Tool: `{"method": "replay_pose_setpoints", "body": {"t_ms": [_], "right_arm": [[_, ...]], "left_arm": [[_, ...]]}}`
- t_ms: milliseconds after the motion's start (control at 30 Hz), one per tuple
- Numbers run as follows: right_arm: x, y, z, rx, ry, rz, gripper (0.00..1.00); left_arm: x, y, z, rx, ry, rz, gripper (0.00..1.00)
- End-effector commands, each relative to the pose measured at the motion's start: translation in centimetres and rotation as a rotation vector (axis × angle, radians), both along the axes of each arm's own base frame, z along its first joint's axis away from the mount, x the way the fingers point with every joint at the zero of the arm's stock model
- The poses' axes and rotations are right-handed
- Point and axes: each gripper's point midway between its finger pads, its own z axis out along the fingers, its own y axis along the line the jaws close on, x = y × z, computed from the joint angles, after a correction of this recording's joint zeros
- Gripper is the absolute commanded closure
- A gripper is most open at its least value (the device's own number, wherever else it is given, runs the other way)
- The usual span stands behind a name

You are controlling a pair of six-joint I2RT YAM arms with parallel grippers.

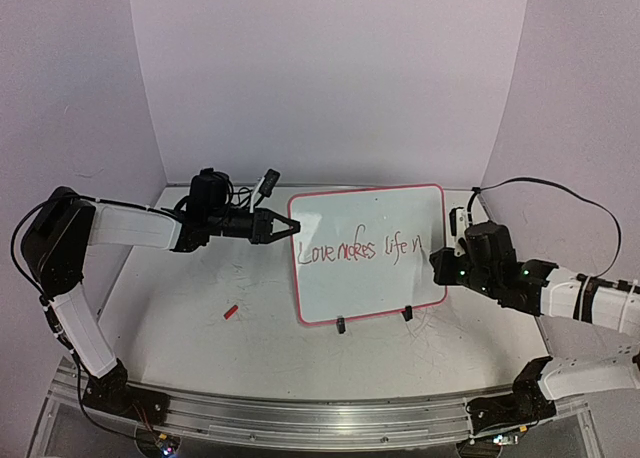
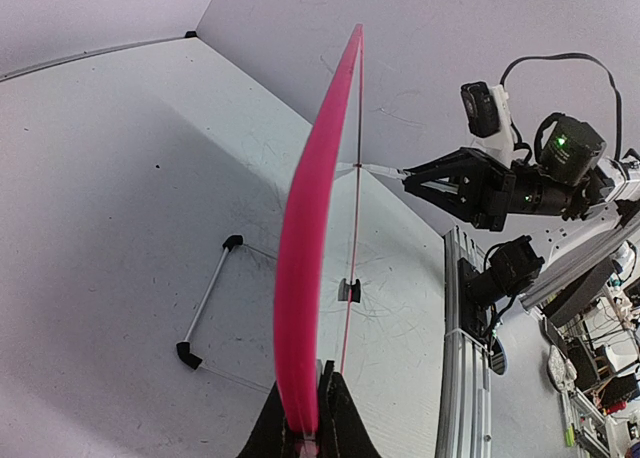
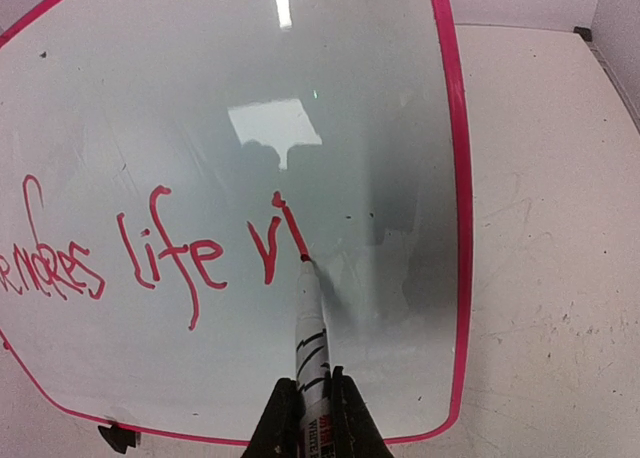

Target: Write a sentence on the whiteboard

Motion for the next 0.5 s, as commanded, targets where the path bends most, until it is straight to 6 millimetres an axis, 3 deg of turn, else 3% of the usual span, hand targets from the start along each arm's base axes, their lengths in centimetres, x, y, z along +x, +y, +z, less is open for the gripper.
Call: {"method": "replay_pose_setpoints", "body": {"t_ms": [0,333,467], "right_arm": [[-0.7,-0.2,-1.1,-0.006,0.041,0.005,1.0],[-0.6,0.0,-1.0,-0.004,0.042,0.012,1.0],[-0.4,-0.1,0.8,0.019,0.002,0.004,1.0]], "left_arm": [[1.3,0.5,-2.0,0.089,-0.021,0.07,1.0],[1.3,0.5,-2.0,0.089,-0.021,0.071,1.0],[1.4,0.4,-1.9,0.087,-0.021,0.072,1.0]]}}
